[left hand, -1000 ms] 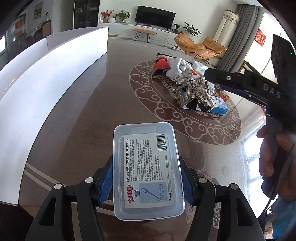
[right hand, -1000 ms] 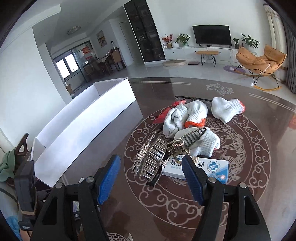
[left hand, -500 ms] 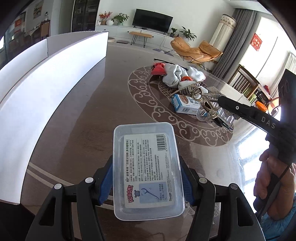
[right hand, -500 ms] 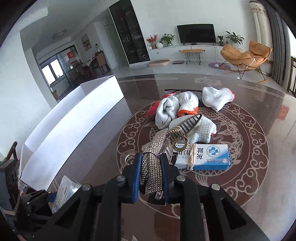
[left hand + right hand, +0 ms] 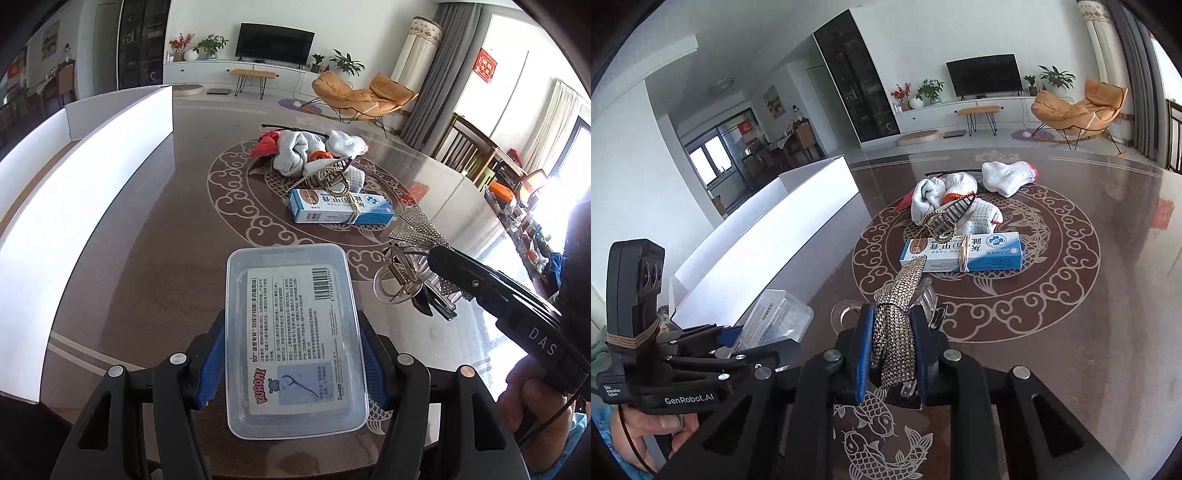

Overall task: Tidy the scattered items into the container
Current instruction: 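Carry the clear box and rhinestone clip over the white cardboard container with both grippers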

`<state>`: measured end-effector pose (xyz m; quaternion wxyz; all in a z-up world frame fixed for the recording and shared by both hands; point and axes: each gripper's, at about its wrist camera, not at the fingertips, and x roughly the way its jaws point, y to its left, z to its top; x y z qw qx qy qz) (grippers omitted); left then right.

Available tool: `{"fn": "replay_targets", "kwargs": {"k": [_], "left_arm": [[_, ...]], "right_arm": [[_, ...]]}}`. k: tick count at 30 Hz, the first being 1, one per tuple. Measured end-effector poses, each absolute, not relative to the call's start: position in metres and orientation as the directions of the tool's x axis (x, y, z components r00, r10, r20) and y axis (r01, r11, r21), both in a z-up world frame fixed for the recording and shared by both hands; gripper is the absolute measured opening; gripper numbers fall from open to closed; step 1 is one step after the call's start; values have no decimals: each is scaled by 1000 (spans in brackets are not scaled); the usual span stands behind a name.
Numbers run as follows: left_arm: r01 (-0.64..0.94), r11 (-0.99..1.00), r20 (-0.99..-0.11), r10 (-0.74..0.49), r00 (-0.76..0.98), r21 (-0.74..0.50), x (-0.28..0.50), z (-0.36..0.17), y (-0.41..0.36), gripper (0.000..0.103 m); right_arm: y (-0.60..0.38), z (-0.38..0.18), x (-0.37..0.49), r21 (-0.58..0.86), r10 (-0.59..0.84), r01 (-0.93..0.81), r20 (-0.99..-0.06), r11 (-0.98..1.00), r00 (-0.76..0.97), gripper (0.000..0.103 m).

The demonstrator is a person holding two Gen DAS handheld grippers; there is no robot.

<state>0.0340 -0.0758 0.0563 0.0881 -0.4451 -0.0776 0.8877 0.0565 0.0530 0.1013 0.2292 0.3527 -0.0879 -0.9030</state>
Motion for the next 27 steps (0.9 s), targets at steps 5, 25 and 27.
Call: {"fn": "replay_targets", "kwargs": {"k": [5,25,27], "left_arm": [[-93,-973,-776,226,-589,-213,36,59,-74,62],[-85,-970,-784,233,-576,-226,38,51,-77,62],[-85,-968,-784,241,-573,-236,37,53,-80,62]], "right_arm": [[58,109,63,323,-478,353,-579,-878,-660,20],[54,104,64,321,-476,351,-593,-880,-649,20],[54,103,64,322,-479,354,-592,-878,-648,20]]}}
